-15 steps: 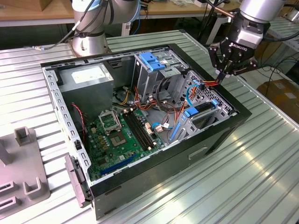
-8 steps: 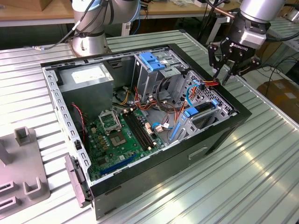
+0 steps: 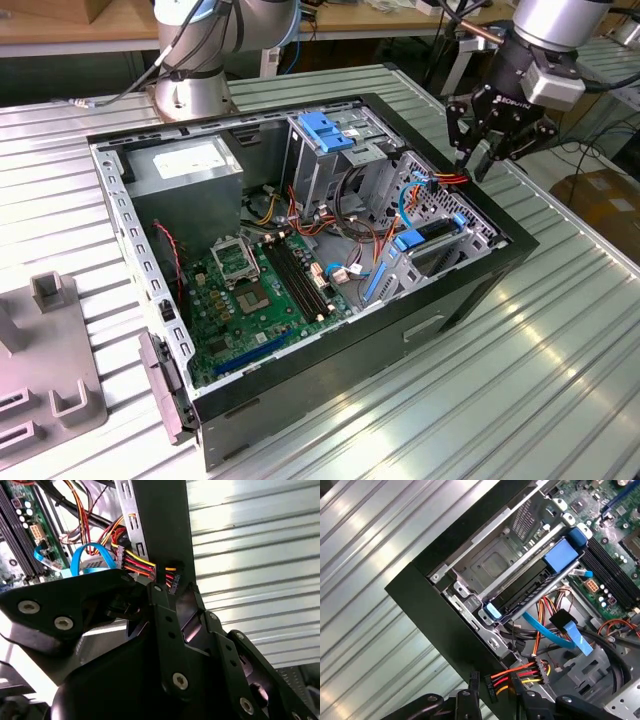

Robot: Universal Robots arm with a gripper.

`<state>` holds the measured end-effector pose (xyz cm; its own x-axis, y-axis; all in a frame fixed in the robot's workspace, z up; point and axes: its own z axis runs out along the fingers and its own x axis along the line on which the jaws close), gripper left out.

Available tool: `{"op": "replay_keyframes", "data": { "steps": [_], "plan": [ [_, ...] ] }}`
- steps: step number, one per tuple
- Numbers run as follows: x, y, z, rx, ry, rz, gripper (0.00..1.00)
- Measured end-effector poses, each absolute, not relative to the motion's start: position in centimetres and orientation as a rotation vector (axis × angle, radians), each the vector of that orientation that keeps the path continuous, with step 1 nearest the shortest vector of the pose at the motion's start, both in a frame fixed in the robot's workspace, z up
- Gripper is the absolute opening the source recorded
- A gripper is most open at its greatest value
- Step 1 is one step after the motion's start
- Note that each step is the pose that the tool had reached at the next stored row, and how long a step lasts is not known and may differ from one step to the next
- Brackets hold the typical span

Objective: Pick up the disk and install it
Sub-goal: 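Insert the first disk wire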

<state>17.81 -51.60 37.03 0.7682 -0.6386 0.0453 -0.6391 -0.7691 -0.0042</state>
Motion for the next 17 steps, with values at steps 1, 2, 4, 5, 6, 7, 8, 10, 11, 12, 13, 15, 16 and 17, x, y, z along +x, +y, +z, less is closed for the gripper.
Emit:
{"op": "replay_keyframes", "data": {
  "steps": [1,2,4,5,6,7,8,10,11,12,13,15,16,17],
  "plan": [
    [17.81,-51.6,37.01,2.953,-1.036,0.069,0.36],
    [17.81,-51.6,36.99,2.963,-1.011,0.069,0.36],
    [17.81,-51.59,36.88,2.983,-0.952,0.069,0.36],
    [17.83,-51.6,36.81,3.0,-0.896,0.07,0.36],
    [17.84,-51.59,36.74,3.01,-0.863,0.072,0.36],
    [17.86,-51.56,36.68,3.019,-0.832,0.073,0.36],
    [17.87,-51.55,36.64,3.029,-0.795,0.074,0.36],
    [17.92,-51.53,36.6,3.038,-0.765,0.074,0.36],
    [17.93,-51.53,36.59,3.038,-0.764,0.074,0.36],
    [17.97,-51.53,36.58,3.038,-0.764,0.074,0.28],
    [18.0,-51.53,36.56,3.038,-0.764,0.074,0.28],
    [18.01,-51.53,36.6,3.038,-0.764,0.074,0.17],
    [18.02,-51.53,36.88,3.038,-0.765,0.074,0.17],
    [18.02,-51.53,37.09,3.036,-0.772,0.074,0.17]
  ]
}}
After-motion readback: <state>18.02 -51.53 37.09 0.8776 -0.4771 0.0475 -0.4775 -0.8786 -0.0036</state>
